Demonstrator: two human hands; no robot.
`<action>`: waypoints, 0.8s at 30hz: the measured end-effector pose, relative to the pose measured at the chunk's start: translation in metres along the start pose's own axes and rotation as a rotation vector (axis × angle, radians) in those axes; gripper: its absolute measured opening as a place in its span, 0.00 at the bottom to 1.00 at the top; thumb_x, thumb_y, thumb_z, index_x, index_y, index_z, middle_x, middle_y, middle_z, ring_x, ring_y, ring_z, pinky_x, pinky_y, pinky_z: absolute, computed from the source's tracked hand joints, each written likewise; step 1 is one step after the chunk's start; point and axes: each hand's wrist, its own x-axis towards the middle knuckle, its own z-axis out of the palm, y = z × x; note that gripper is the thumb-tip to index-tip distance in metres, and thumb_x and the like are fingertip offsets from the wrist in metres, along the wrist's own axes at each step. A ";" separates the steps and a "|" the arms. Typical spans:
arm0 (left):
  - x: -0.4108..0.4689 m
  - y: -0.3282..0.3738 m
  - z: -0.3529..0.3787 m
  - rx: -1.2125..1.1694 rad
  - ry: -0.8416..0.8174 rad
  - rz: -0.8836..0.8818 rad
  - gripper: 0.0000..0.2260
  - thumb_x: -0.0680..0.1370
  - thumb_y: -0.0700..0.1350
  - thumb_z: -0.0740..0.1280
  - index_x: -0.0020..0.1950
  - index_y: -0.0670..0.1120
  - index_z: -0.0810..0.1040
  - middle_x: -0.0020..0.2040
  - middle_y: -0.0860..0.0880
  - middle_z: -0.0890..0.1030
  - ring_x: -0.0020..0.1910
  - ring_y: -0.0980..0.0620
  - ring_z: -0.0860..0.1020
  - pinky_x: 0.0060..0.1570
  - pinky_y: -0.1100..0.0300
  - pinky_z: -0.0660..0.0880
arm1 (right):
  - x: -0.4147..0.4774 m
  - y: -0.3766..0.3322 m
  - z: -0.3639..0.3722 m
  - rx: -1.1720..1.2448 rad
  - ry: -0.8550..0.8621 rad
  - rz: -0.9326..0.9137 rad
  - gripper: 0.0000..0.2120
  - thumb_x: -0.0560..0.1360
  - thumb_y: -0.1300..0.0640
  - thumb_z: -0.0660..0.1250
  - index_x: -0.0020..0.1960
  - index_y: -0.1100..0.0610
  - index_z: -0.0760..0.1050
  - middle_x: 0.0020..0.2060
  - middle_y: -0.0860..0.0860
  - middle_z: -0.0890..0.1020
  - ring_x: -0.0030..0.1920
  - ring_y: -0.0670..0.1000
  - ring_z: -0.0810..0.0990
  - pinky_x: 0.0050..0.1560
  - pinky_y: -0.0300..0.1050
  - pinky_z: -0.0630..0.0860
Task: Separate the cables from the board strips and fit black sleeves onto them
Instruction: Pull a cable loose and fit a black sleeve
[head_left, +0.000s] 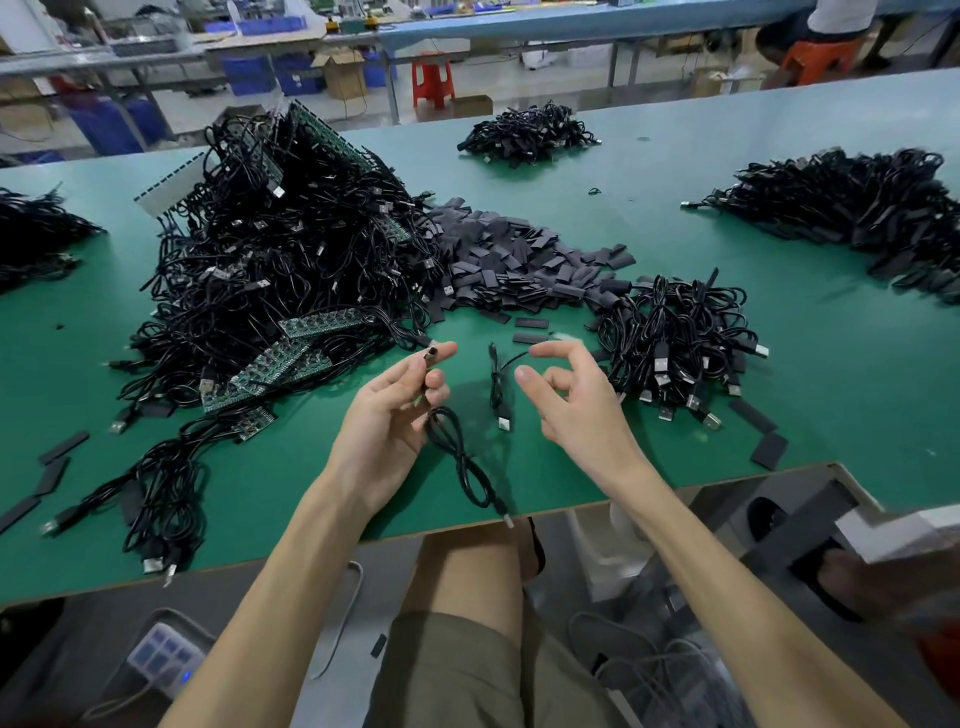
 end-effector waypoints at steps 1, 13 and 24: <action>0.000 0.000 0.002 0.025 -0.013 -0.005 0.15 0.82 0.44 0.64 0.65 0.41 0.81 0.41 0.52 0.76 0.37 0.58 0.75 0.29 0.69 0.71 | -0.001 -0.001 0.000 0.001 -0.007 -0.008 0.13 0.82 0.48 0.67 0.62 0.52 0.71 0.27 0.44 0.72 0.25 0.44 0.69 0.34 0.40 0.66; -0.002 -0.013 0.013 0.199 -0.086 0.010 0.17 0.84 0.47 0.61 0.66 0.38 0.79 0.51 0.42 0.84 0.49 0.49 0.82 0.50 0.60 0.81 | -0.004 -0.003 0.004 0.015 -0.188 0.010 0.17 0.77 0.38 0.69 0.56 0.51 0.78 0.42 0.48 0.86 0.44 0.57 0.83 0.53 0.54 0.79; -0.002 -0.022 0.011 0.495 0.056 0.187 0.13 0.82 0.51 0.68 0.50 0.41 0.84 0.35 0.39 0.81 0.31 0.49 0.77 0.25 0.62 0.69 | -0.004 -0.003 0.003 -0.024 -0.382 0.026 0.08 0.77 0.56 0.72 0.55 0.52 0.78 0.37 0.50 0.85 0.38 0.48 0.77 0.44 0.42 0.73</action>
